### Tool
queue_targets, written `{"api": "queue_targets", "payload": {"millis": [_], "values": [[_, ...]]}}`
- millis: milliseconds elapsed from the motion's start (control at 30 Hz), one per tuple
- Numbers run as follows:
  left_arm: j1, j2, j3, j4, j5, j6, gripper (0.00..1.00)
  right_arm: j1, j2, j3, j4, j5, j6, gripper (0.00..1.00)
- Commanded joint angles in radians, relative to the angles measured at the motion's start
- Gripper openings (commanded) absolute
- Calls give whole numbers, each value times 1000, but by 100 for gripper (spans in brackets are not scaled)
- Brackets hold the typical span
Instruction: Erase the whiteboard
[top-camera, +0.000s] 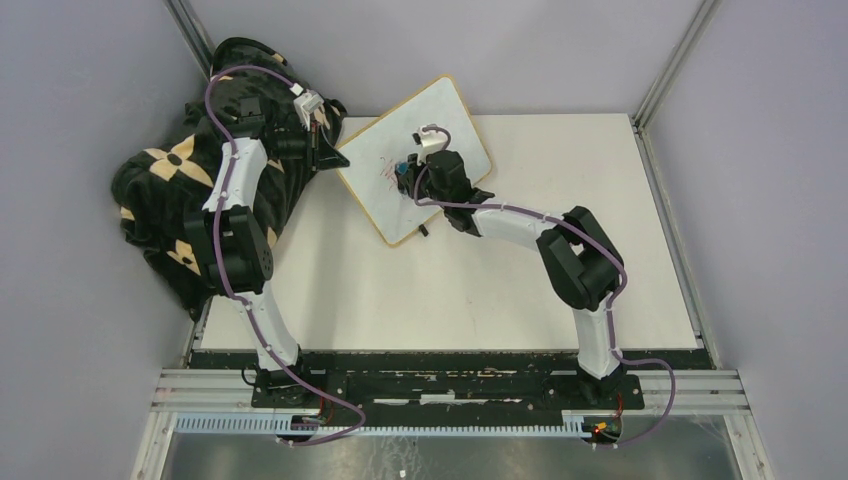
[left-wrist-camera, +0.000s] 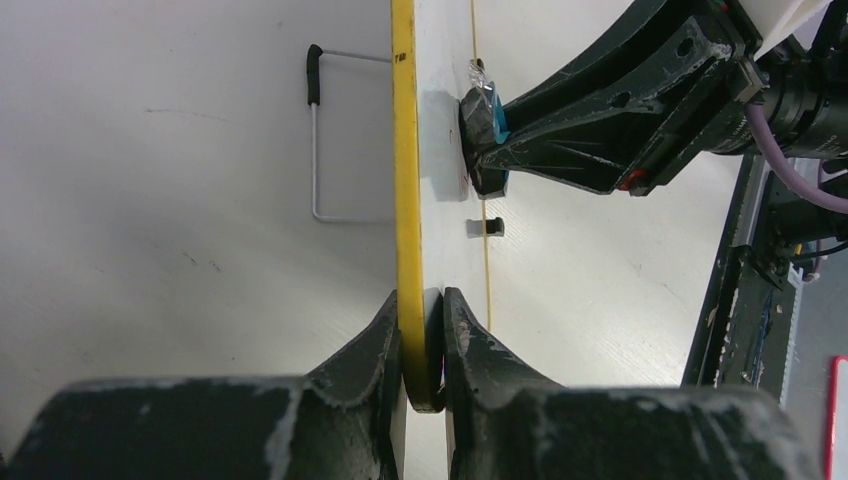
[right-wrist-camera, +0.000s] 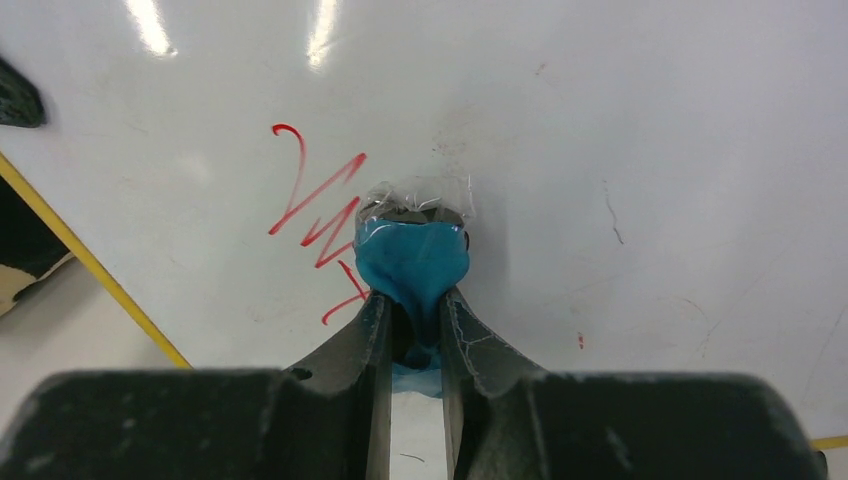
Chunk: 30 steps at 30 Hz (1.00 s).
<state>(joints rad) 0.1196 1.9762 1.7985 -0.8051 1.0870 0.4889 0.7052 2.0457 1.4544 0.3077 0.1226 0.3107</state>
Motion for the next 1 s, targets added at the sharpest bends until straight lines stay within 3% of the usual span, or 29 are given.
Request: {"api": "queue_targets", "payload": {"millis": [0,233,433,967], "values": [[-38,19,-10,-11,-64,50,3,-83,-14,-78,8,69,5,0],[-37,22,-5,-11,-59,48,3,-144,-53,-172,31,80,16,0],[-37,22,-12,-11,-58,50,3,-140,-45,-153,39,20,28,1],[-37,16,-19,-10,-56,50,3,113,9,-7,29,-41,14,1]]}}
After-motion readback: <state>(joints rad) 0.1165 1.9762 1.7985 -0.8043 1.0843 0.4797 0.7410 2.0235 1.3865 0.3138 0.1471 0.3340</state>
